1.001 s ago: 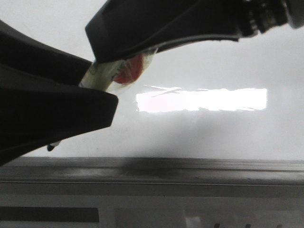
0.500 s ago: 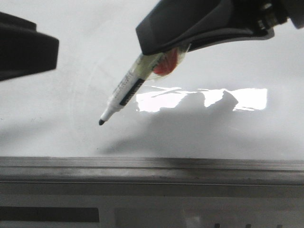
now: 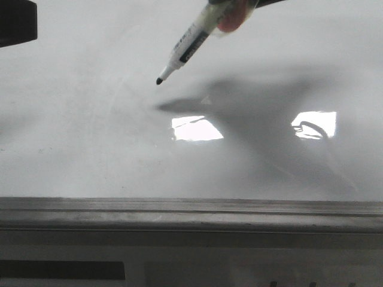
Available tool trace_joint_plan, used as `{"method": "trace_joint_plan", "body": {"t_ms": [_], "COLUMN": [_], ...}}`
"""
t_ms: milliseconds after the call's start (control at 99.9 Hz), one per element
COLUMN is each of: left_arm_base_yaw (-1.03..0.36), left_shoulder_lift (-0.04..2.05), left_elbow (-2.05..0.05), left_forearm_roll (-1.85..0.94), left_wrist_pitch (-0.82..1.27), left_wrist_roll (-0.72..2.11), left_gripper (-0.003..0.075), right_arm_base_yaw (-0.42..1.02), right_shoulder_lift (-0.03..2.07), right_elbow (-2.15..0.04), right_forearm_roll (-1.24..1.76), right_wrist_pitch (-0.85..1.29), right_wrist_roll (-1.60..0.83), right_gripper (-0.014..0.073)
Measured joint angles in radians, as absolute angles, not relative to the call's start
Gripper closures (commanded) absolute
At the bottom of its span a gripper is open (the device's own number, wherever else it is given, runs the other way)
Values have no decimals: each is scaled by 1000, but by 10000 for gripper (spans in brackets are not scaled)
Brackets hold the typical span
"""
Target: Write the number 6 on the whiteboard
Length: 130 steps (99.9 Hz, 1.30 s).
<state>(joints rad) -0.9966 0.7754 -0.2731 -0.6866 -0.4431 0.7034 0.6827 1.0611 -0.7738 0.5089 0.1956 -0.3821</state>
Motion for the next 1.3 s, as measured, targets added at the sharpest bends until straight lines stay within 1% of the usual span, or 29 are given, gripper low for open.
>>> {"method": "trace_joint_plan", "body": {"t_ms": [170,300,520,741,1051,1151,1301], "left_arm_base_yaw": [-997,-997,-997,-997,-997,-997,-997], "left_shoulder_lift": [773,773,773,773,773,773,798], "left_elbow": [-273,-273,-273,-273,-273,-273,-273], "left_forearm_roll": [-693,-692,-692,-693,-684,-638,-564], "left_wrist_pitch": [-445,-445,-447,-447,-447,-407,-293], "left_wrist_roll": [703,703,703,704,704,704,704], "left_gripper": [365,365,365,365,365,365,365], "right_arm_base_yaw": [632,622,694,663,686,712,769], "right_shoulder_lift": [1102,1147,1189,1151,1178,1152,1123], "right_elbow": [-806,-811,-753,-770,-814,-814,-814], "right_forearm_roll": [509,521,564,535,504,488,482], "right_wrist_pitch": [197,205,285,299,285,283,283], "right_wrist_roll": [-382,-380,-368,-370,-372,-376,-378], "right_gripper": [657,657,657,657,657,657,657]}}
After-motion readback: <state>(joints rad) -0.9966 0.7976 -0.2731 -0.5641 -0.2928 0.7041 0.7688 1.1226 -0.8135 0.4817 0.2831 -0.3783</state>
